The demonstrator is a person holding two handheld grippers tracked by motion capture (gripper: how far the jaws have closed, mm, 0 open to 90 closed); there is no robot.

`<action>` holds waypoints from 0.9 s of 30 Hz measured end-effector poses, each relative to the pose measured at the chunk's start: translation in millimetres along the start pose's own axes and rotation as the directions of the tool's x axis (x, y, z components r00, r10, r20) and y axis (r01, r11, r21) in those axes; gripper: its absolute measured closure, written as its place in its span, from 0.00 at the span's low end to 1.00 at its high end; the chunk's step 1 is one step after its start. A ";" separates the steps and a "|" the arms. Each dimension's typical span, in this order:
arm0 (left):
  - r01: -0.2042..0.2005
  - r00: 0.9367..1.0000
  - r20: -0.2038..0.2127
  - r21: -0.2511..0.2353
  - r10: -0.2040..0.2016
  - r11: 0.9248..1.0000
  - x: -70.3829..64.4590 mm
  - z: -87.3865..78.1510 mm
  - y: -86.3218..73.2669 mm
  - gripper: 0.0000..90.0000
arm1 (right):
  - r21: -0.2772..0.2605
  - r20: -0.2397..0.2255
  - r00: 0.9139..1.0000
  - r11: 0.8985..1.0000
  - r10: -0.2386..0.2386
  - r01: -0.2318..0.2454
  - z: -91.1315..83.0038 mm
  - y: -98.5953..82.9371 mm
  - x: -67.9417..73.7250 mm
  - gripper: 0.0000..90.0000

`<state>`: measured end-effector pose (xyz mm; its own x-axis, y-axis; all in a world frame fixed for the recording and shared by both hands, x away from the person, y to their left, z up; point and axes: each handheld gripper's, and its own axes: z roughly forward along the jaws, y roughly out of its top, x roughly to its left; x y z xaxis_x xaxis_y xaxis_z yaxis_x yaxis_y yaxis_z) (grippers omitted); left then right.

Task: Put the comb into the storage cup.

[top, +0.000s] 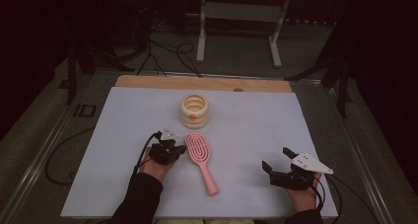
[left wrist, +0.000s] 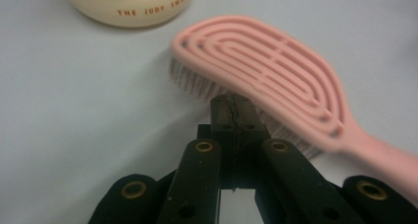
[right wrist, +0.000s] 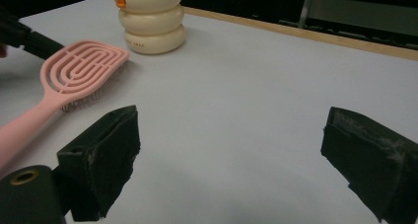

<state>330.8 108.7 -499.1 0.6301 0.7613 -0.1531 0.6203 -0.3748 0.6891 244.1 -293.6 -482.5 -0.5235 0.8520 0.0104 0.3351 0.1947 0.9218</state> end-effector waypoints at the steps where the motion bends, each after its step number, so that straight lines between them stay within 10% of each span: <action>1: 0.000 1.000 0.001 0.002 0.000 1.000 0.2 2.9 2.6 1.00 | -0.001 -0.001 1.000 1.000 0.001 -0.001 -0.1 0.0 -0.1 0.08; 27: -0.072 0.997 0.008 0.069 0.072 0.995 -11.2 49.4 37.1 1.00 | 0.004 0.002 1.000 1.000 0.006 -0.006 -1.1 -0.6 -1.5 0.08</action>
<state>369.8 60.1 -506.9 0.6765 0.7283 -0.1090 0.6041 -0.4642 0.6478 243.8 -295.5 -482.7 -0.5198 0.8542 0.0153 0.3412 0.1912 0.9203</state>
